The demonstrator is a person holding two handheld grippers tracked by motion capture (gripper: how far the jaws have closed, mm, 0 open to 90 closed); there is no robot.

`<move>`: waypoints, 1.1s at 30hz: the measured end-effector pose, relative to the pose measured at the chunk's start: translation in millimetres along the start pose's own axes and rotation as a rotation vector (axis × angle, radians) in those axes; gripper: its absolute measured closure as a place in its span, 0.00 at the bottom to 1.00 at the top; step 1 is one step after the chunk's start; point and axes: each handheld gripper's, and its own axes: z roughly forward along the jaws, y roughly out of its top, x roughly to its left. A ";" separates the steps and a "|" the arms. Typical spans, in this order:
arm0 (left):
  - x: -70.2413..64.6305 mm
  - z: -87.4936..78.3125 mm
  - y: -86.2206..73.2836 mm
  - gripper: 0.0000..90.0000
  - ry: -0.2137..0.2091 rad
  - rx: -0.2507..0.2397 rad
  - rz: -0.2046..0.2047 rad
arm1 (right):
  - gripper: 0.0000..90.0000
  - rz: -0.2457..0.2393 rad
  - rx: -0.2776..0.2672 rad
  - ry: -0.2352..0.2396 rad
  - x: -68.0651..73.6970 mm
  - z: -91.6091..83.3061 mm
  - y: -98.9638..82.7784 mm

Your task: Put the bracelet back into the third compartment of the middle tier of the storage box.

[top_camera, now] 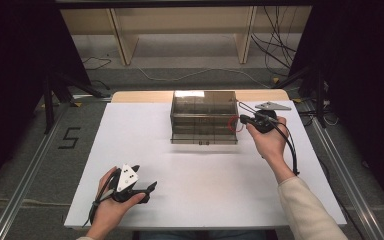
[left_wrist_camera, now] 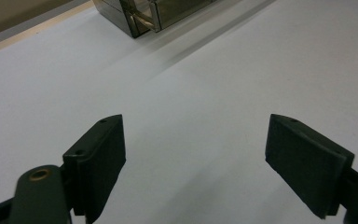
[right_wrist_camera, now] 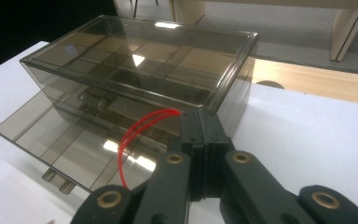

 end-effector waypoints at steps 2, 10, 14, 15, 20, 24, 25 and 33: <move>0.0 0.1 0.0 0.22 0.000 0.000 0.000 | 1.00 0.000 0.004 0.003 1.1 1.0 0.2; 0.2 -0.2 0.0 0.22 -0.001 0.000 0.001 | 1.00 -0.012 0.008 0.010 6.1 5.9 0.8; 0.3 -0.5 0.0 0.22 0.000 0.001 0.002 | 1.00 -0.024 0.008 0.015 8.8 8.4 0.7; 0.4 -0.6 0.0 0.22 0.000 0.001 0.002 | 1.00 -0.025 0.009 0.016 9.4 8.8 0.8; 0.4 -0.5 0.1 0.22 -0.001 -0.001 0.001 | 1.00 -0.029 0.017 0.020 12.0 10.6 0.6; 0.4 -0.5 0.1 0.22 0.000 0.001 0.002 | 1.00 -0.030 0.017 0.022 13.2 11.9 0.6; 0.4 -0.5 0.1 0.22 0.000 0.000 0.002 | 1.00 -0.032 0.015 0.024 13.4 12.2 0.6; 0.2 -0.5 0.2 0.22 0.000 0.000 0.002 | 1.00 -0.039 0.022 0.025 15.9 14.7 0.1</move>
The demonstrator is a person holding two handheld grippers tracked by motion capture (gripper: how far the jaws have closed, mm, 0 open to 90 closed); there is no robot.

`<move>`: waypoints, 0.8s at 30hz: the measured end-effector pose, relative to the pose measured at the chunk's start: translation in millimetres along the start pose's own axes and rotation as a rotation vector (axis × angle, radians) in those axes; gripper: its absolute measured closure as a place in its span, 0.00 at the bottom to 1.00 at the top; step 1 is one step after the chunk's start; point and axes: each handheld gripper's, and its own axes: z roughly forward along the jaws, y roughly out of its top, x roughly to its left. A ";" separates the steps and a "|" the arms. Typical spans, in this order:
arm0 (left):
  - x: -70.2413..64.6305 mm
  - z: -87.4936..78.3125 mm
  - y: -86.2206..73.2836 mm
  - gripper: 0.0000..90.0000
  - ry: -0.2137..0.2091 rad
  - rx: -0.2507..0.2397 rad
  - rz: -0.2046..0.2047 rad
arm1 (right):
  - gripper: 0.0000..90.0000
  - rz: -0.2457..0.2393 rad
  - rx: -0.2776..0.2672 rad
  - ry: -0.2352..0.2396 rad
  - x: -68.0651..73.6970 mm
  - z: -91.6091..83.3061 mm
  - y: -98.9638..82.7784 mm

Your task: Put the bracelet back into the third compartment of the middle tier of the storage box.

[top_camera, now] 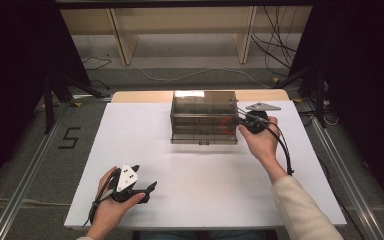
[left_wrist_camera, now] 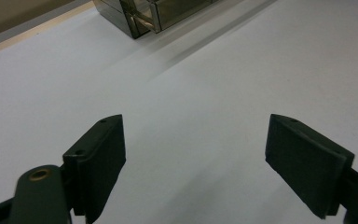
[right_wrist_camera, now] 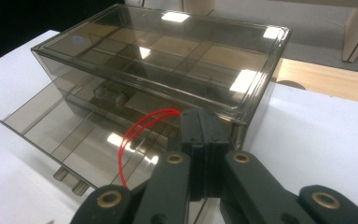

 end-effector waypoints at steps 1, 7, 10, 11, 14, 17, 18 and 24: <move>0.1 -0.1 0.0 0.22 0.000 0.000 0.000 | 1.00 0.002 0.002 0.001 0.4 0.1 0.0; 0.1 0.2 0.0 0.22 0.000 0.000 0.001 | 1.00 -0.006 0.005 0.003 1.7 1.5 0.1; 0.0 0.2 0.0 0.22 0.001 -0.002 -0.001 | 1.00 -0.013 0.008 0.003 2.3 3.0 -0.5; 0.1 0.1 0.0 0.22 0.000 0.000 0.000 | 1.00 -0.013 0.011 0.003 2.8 3.4 -0.8; 0.2 0.0 0.0 0.22 0.000 0.001 0.002 | 1.00 -0.021 0.016 0.004 3.8 5.1 -1.6; 0.0 0.2 0.0 0.22 0.000 -0.002 -0.001 | 1.00 -0.022 0.023 0.004 4.6 6.0 -2.1; 0.1 0.1 0.0 0.22 0.000 -0.001 0.000 | 1.00 -0.027 0.019 0.005 4.4 6.5 -2.3; 0.1 0.2 0.1 0.22 0.000 -0.002 -0.001 | 1.00 -0.030 0.029 0.004 5.7 8.0 -3.3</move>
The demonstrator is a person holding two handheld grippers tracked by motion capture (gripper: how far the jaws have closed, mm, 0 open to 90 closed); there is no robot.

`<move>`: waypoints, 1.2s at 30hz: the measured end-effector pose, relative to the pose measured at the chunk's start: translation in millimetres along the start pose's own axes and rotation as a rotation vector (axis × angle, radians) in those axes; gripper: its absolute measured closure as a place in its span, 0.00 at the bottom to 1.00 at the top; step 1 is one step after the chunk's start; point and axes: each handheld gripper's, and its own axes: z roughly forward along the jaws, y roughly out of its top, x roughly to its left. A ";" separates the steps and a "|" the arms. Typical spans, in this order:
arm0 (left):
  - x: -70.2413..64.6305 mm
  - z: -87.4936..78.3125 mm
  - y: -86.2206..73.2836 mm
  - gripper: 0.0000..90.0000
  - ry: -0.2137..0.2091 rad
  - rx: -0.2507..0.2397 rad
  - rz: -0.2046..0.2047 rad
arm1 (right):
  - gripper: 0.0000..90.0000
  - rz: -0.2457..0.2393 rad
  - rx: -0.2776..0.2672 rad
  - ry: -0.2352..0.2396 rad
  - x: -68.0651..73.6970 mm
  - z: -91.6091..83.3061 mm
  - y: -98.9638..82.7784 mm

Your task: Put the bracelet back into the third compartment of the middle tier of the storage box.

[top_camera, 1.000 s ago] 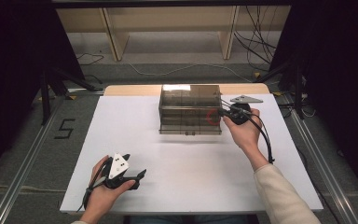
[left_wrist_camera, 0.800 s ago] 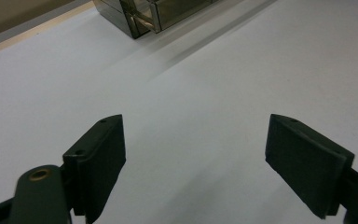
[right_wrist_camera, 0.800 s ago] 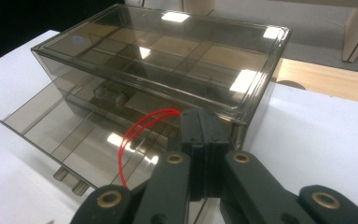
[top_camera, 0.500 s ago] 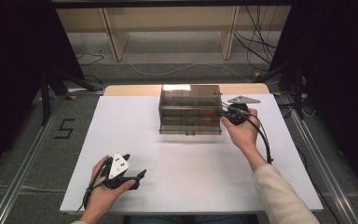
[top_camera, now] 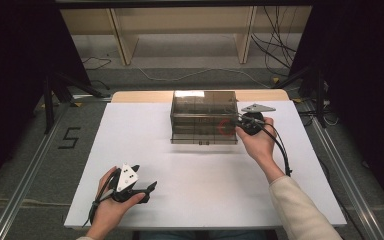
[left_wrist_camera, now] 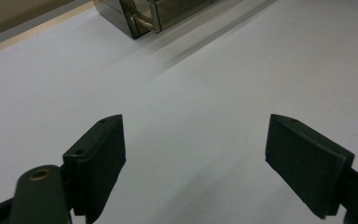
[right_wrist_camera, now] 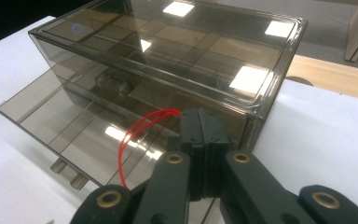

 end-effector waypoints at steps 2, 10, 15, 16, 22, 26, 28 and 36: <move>0.0 0.0 0.0 0.22 0.000 0.000 0.000 | 1.00 -0.006 0.002 -0.001 -0.2 0.5 -0.2; 0.3 -0.3 0.0 0.22 -0.001 0.001 0.002 | 1.00 -0.011 0.021 -0.003 0.3 3.4 -2.3; 0.4 -0.3 0.0 0.22 0.001 0.000 0.001 | 1.00 -0.015 0.028 -0.003 1.4 5.5 -3.6; 0.4 -0.3 -0.1 0.22 0.001 0.000 0.000 | 1.00 -0.017 0.031 -0.002 1.5 5.9 -3.9; 0.0 0.3 -0.1 0.22 -0.001 0.000 -0.001 | 1.00 -0.029 0.047 0.000 3.2 9.1 -5.9; 0.0 0.4 -0.2 0.22 -0.001 -0.001 -0.002 | 1.00 -0.034 0.050 -0.001 2.9 10.9 -7.3; 0.0 0.4 -0.2 0.22 -0.001 -0.001 -0.002 | 1.00 -0.029 0.055 -0.002 2.9 10.8 -7.5; -0.1 0.6 -0.2 0.22 -0.001 0.000 -0.002 | 1.00 -0.035 0.058 -0.002 2.0 12.1 -8.6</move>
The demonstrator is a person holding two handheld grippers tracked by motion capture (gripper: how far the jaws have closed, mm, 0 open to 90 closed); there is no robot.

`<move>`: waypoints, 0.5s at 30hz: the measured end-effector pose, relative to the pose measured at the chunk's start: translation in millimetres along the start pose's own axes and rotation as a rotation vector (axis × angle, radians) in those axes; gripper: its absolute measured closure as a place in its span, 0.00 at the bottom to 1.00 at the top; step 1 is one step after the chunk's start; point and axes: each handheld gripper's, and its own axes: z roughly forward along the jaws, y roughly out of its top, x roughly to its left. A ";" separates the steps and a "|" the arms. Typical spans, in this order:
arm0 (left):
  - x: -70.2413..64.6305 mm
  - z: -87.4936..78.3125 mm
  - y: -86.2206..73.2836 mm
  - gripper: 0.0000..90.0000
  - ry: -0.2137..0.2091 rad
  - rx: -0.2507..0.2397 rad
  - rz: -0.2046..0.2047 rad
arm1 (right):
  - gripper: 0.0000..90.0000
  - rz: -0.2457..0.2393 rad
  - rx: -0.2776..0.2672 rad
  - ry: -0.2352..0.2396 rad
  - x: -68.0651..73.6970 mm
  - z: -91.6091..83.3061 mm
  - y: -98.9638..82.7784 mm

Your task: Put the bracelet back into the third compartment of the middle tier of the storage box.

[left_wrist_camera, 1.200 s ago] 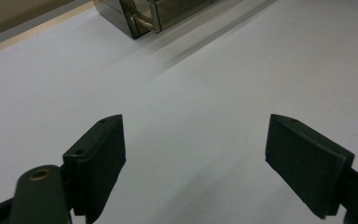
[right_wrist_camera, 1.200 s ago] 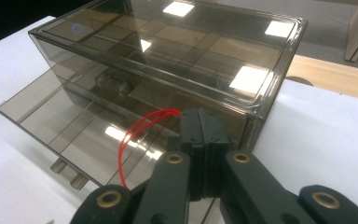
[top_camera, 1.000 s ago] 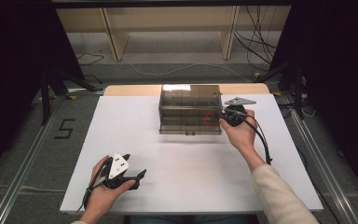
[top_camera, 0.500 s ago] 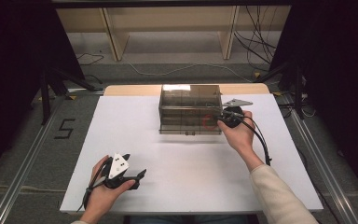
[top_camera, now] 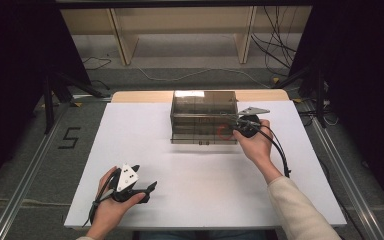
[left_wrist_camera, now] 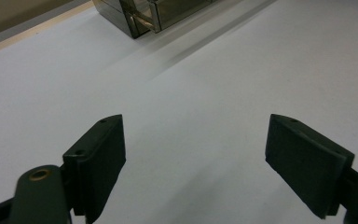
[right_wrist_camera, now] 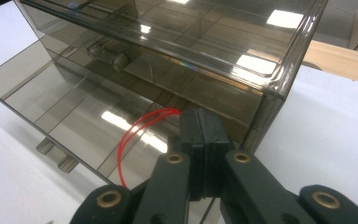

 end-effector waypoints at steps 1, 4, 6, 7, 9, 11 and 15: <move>0.0 0.1 0.0 0.22 0.000 0.000 0.000 | 1.00 -0.001 0.001 0.000 -0.1 0.1 -0.2; -0.1 0.4 0.1 0.22 -0.001 -0.003 -0.001 | 1.00 0.000 0.007 -0.005 -0.2 1.1 -0.9; 0.0 0.2 0.0 0.22 0.000 0.000 0.001 | 1.00 -0.002 0.009 -0.006 -0.2 2.0 -1.6; 0.0 0.2 0.0 0.22 0.000 -0.001 0.000 | 1.00 -0.004 0.009 -0.006 -0.2 2.5 -1.8; 0.0 0.0 0.1 0.22 0.000 -0.001 0.000 | 1.00 -0.007 0.010 -0.004 -0.1 2.9 -2.1; 0.1 0.0 0.0 0.22 0.000 -0.001 0.000 | 1.00 -0.008 0.010 -0.005 0.0 2.8 -2.0; 0.0 -0.1 0.1 0.22 0.000 -0.001 0.002 | 1.00 -0.011 0.013 -0.008 0.4 2.9 -2.2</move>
